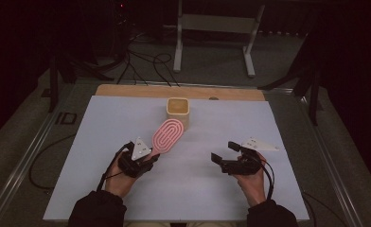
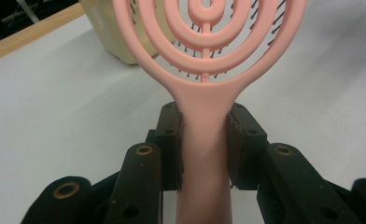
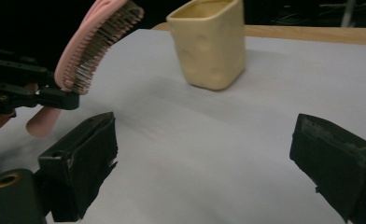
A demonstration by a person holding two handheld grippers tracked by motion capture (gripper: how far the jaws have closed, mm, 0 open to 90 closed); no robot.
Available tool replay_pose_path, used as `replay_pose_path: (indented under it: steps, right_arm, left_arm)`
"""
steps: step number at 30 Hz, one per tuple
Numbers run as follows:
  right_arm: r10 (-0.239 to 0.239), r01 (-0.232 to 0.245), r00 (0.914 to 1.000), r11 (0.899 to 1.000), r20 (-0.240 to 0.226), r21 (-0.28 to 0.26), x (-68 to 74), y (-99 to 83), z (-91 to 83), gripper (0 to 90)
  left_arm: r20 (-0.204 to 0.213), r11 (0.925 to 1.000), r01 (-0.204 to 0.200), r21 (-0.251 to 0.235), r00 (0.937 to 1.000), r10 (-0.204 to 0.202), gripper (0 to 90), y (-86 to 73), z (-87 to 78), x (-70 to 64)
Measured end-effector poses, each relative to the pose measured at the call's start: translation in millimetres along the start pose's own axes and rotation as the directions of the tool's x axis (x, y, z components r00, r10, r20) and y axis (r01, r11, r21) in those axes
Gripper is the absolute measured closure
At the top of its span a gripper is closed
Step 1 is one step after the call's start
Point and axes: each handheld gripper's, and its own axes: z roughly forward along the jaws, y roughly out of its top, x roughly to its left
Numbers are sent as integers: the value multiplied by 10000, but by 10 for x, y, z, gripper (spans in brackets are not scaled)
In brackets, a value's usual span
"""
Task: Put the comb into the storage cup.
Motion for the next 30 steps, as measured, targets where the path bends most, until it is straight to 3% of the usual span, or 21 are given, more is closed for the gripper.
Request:
replay_pose_path:
  steps: [7,30]
  right_arm:
    - [-354,357,9987,9993,-355,84,111,165,127,72]
    - [-532,568,9901,9981,-1297,239,392,465,497,71]
  left_arm:
    - [-48,10000,8,-81,10000,-9,704,-1,-12,-3]
    - [-171,9996,54,-276,9998,-59,704,5,-3,-34]
